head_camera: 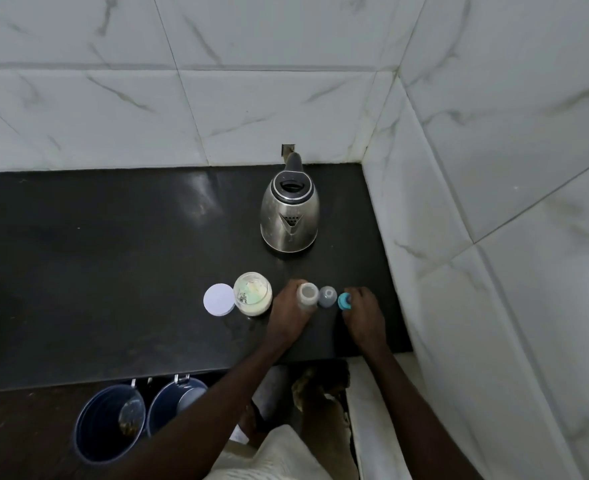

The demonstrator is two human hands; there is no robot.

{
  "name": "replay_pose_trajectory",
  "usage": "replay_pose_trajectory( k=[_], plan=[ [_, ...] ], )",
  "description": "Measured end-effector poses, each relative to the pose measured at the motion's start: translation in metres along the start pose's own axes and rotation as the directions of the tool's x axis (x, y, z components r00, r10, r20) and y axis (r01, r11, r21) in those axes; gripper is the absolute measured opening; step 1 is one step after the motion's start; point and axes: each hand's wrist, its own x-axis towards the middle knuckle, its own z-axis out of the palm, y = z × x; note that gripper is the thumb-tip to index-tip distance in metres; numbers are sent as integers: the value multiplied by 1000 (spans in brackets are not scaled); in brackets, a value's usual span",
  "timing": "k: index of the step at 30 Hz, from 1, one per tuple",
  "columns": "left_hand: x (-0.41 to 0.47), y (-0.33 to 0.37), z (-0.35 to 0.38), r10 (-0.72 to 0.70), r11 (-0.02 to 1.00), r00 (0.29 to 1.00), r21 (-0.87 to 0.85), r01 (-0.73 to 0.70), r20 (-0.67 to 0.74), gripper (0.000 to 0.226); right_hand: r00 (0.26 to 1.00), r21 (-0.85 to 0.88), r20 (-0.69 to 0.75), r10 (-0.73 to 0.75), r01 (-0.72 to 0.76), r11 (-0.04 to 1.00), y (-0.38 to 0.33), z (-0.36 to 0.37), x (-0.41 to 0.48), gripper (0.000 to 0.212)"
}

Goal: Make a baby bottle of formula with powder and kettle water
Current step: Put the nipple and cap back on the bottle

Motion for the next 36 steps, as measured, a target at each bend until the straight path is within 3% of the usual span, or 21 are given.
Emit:
replay_pose_trajectory(
  k=[2, 4, 6, 8, 10, 15, 19, 23, 25, 28, 31, 33, 36],
  plan=[
    [-2, -5, 0, 18, 1000, 1000, 13, -18, -17, 33, 994, 26, -77, 74, -72, 997, -11, -13, -7, 50],
    [-4, -6, 0, 29, 999, 999, 34, -28, -31, 34, 984, 138, -167, 57, -34, 990, -25, -26, -10, 47],
    [-2, -8, 1, 32, 999, 999, 30, -31, -33, 35, 984, 241, -168, -65, 105, 965, -40, -35, -10, 46],
    [-2, -12, 1, 38, 999, 999, 18, -38, -31, 39, 968, 257, -71, -243, 253, 933, -53, -37, -9, 47],
    [-3, -13, 0, 66, 998, 997, 25, -66, -26, 46, 933, 177, 23, -360, 351, 920, -66, -40, -9, 50],
    [-2, -14, 1, 45, 999, 998, 22, -44, -32, 54, 907, -72, 208, -366, 388, 919, -92, -49, -6, 51],
    [-3, -3, -3, -21, 996, 999, 93, 16, 48, 30, 907, -208, 229, -354, 401, 892, -102, -49, -1, 44],
    [3, -11, 2, 8, 997, 999, 76, -11, 36, 56, 936, -338, 208, -283, 340, 878, -110, -52, 1, 48],
    [-2, -9, -1, 1, 995, 1000, 104, -3, 18, 48, 942, -415, 200, -268, 329, 848, -113, -54, 1, 50],
    [0, -8, 1, 2, 988, 1000, 151, -7, 31, 41, 933, -402, 256, -253, 341, 850, -116, -59, 5, 54],
    [7, -5, 6, -54, 985, 985, 171, 25, 167, 45, 874, -282, 369, -317, 430, 858, -115, -64, 10, 57],
    [5, -3, 2, -99, 975, 986, 210, 69, 136, 32, 851, -269, 391, -350, 470, 841, -114, -65, 11, 53],
    [-1, -5, -1, -41, 994, 998, 100, 35, 54, 23, 856, -297, 375, -355, 474, 829, -115, -63, 8, 53]
  ],
)
